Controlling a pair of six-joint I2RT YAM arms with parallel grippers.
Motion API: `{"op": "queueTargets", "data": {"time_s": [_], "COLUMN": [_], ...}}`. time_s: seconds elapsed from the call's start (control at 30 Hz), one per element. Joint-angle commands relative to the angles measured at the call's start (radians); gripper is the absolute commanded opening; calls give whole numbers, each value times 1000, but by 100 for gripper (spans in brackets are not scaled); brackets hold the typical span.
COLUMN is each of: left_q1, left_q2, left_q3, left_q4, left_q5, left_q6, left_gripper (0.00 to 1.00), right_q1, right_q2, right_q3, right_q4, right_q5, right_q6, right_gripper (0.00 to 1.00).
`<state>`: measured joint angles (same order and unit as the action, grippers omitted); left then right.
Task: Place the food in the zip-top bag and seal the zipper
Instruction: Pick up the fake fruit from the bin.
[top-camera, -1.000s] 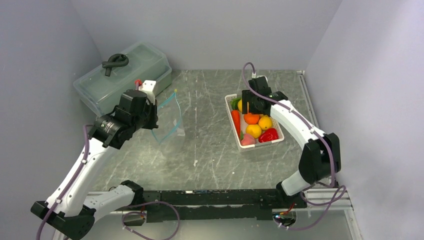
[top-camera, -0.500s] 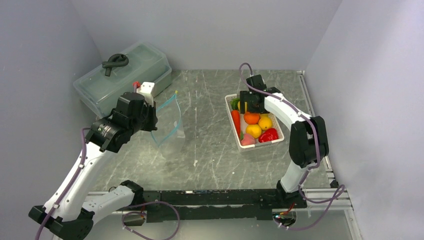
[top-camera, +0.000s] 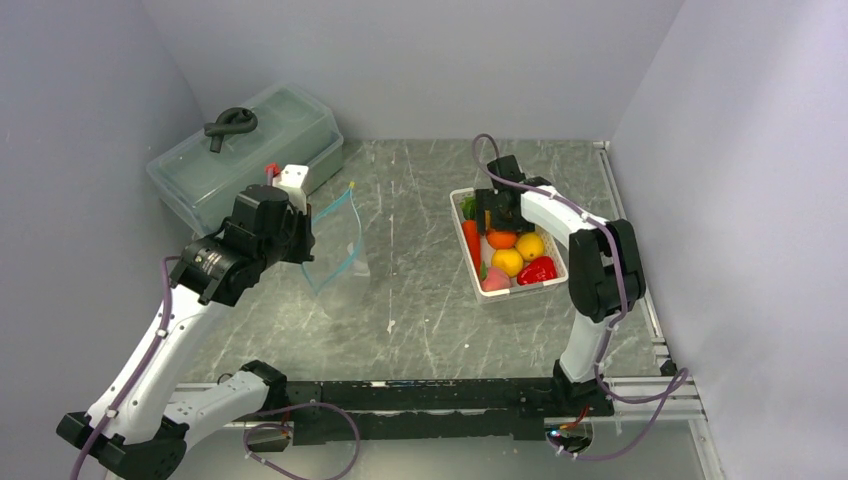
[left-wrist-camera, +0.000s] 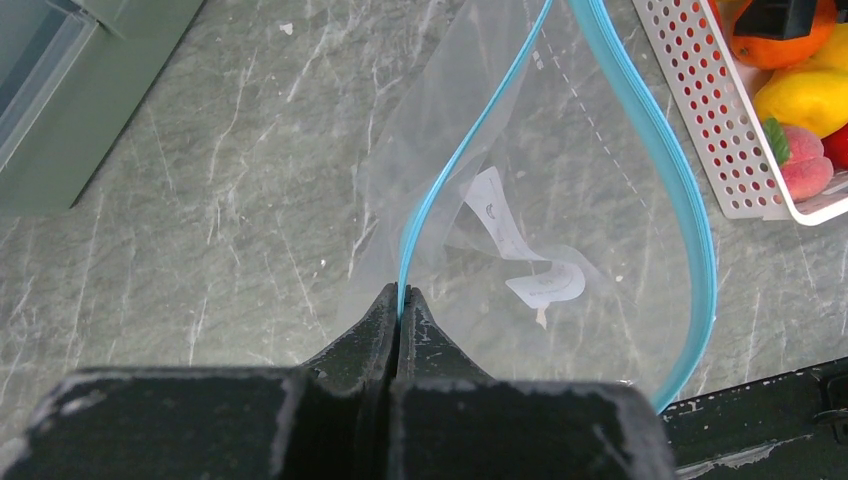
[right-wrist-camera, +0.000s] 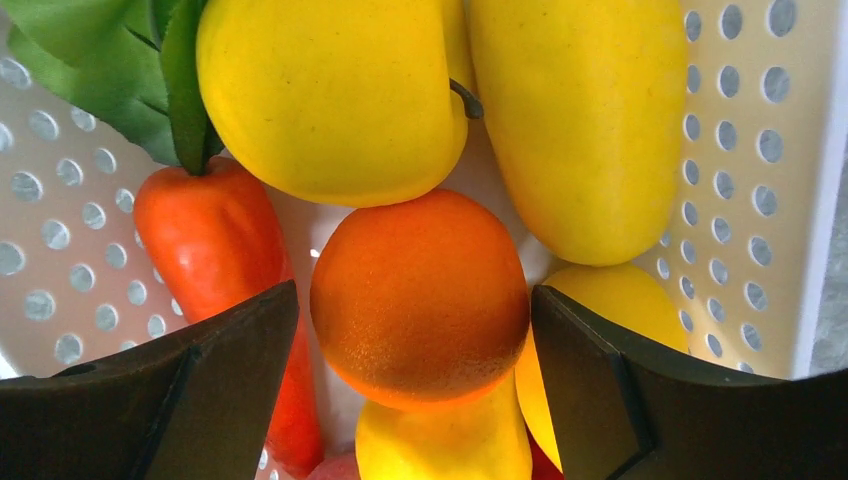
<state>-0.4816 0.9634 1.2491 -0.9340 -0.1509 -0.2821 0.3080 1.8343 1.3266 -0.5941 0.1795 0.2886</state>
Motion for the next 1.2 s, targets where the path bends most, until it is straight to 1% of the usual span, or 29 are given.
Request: {"op": "queueTargets", "data": {"time_s": [0.0,0.07,0.13,0.23,0.33,0.5,0.77,0.87,1.17], "left_q1": [-3,-3,-3,-3,-2,-3,-3,-2,-3], "left_q2": [-13,-14,-15,-14,-11,-8,10,12,27], "left_q3": [26,27,27,25,26,26,31,29,42], "left_q4": [-4,-5,-6,-8,-7,-4,-14,-12,-14], "left_q5": [3,1,1,0,1,5,6,5,0], "left_q6": [4,2,1,-1,-2,-10,-21,-25,-28], "left_gripper": [0,0,0,0,0,0,0,0,0], "right_q1": [-6,-6,-5,-6,-6,-6,-5,-3,41], "right_q2": [11,18,17,12,-2,-63,-187,-236,-392], "right_q3": [26,24,17,13,16,5,-7,-3,27], "right_q4": [30,28,31,32,24,26,32,30,32], "right_q5": [12,22,32,38,39,47,48,26,-62], "right_q6": [5,2,0,-4,-6,-9,11,21,34], "right_gripper": [89,88,84,74,61,43,36,35,34]}}
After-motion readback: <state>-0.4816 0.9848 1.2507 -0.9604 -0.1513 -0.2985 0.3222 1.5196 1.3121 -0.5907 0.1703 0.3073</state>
